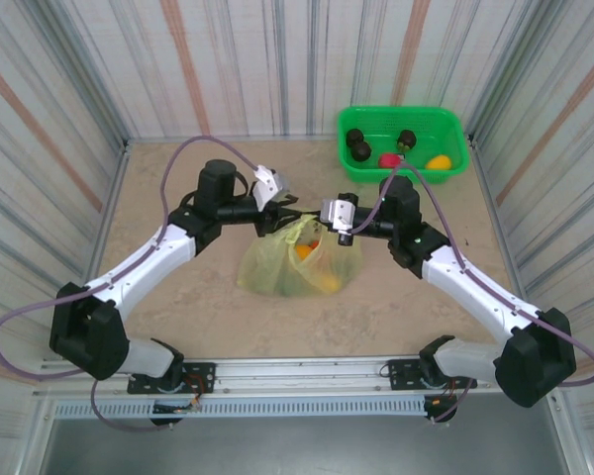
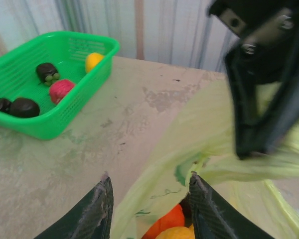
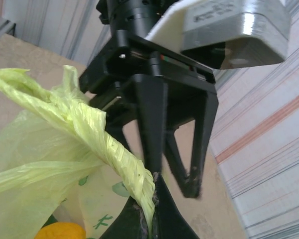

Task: Place the fake fruits into the plastic bag and tie a complex knot

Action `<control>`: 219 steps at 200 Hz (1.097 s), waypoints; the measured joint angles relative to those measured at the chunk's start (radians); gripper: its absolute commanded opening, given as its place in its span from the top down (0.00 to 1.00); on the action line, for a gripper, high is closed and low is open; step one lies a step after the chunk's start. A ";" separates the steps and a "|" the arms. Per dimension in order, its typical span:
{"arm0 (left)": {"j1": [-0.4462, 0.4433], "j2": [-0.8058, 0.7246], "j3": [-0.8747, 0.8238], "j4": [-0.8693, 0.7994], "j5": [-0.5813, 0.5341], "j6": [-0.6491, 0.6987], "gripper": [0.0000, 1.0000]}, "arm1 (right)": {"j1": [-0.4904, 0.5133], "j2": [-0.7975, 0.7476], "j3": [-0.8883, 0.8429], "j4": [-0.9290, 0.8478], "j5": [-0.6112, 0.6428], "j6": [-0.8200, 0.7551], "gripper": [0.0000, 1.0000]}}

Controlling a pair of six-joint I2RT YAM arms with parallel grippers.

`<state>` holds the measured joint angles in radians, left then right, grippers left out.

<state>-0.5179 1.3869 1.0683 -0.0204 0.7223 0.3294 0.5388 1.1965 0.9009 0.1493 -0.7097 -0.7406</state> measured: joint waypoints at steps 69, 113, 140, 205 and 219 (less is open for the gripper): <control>-0.041 -0.005 -0.050 0.015 0.030 0.134 0.50 | -0.016 0.008 0.000 0.005 -0.021 0.016 1.00; -0.048 -0.005 -0.050 0.040 0.022 0.128 0.41 | -0.015 0.026 0.000 0.022 -0.025 0.030 1.00; -0.048 -0.005 -0.050 0.057 0.007 0.118 0.52 | -0.001 0.027 -0.010 0.082 -0.006 0.050 1.00; -0.059 -0.007 -0.065 0.119 -0.143 0.122 0.56 | 0.102 0.035 -0.136 0.348 0.205 -0.001 0.98; -0.064 -0.018 -0.087 0.142 -0.188 0.131 0.55 | 0.126 0.050 -0.173 0.442 0.264 -0.002 0.97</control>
<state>-0.5823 1.3685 0.9813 0.1219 0.5346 0.4603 0.6647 1.2461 0.7277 0.5911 -0.4454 -0.7429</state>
